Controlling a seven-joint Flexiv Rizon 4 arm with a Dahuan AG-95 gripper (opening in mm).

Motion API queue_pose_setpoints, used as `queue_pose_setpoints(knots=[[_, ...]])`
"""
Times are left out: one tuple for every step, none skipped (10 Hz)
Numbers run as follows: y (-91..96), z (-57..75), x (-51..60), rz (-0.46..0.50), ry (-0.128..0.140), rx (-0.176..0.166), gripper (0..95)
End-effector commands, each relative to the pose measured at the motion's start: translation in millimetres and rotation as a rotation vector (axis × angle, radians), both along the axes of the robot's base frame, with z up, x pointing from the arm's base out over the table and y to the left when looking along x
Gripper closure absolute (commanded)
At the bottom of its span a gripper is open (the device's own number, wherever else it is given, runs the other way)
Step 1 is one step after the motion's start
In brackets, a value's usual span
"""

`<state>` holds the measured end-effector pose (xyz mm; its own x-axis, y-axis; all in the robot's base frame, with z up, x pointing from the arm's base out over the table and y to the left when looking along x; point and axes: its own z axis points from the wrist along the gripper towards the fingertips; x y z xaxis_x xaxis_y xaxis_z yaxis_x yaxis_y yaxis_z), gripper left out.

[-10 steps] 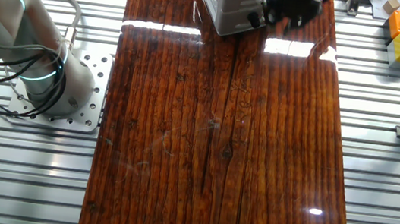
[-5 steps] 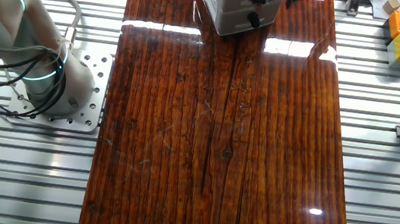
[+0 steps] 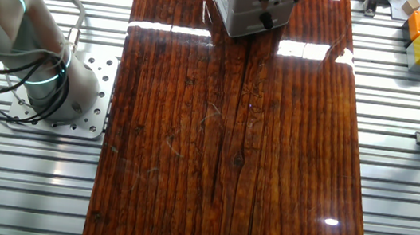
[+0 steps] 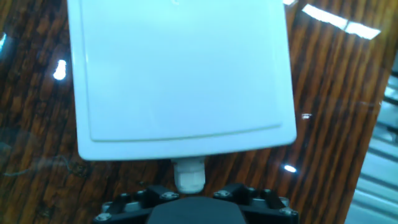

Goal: Take something out of a drawer

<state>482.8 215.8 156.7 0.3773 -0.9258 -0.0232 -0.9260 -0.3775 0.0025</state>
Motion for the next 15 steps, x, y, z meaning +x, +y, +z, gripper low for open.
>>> queue_pose_setpoints(knots=[[2.4, -0.4, -1.3, 0.010, -0.001, 0.001, 38.0], [2.7, -0.9, -2.2, 0.019, -0.001, 0.002, 38.0], [1.9, -1.6, -3.7, 0.029, -0.001, 0.001, 38.0], [0.8, -2.5, -5.7, 0.034, -0.002, 0.002, 38.0], [0.0, -3.4, -7.5, 0.036, -0.002, 0.003, 57.0], [-0.4, -4.8, -9.9, 0.036, -0.003, 0.003, 57.0], [0.2, -5.1, -10.2, 0.035, -0.002, 0.003, 57.0], [0.5, -5.3, -10.3, 0.035, -0.002, 0.003, 57.0], [2.4, -5.8, -10.7, 0.034, -0.003, 0.004, 57.0], [4.1, -6.3, -11.2, 0.030, -0.003, 0.003, 57.0], [5.1, -6.7, -11.5, 0.030, -0.004, 0.003, 57.0], [5.5, -6.9, -11.7, 0.028, -0.008, 0.002, 76.0], [5.5, -6.9, -11.7, 0.028, -0.010, 0.002, 95.0], [5.5, -6.9, -11.7, 0.029, -0.011, 0.002, 95.0], [5.5, -6.9, -11.7, 0.039, -0.014, 0.003, 95.0]])
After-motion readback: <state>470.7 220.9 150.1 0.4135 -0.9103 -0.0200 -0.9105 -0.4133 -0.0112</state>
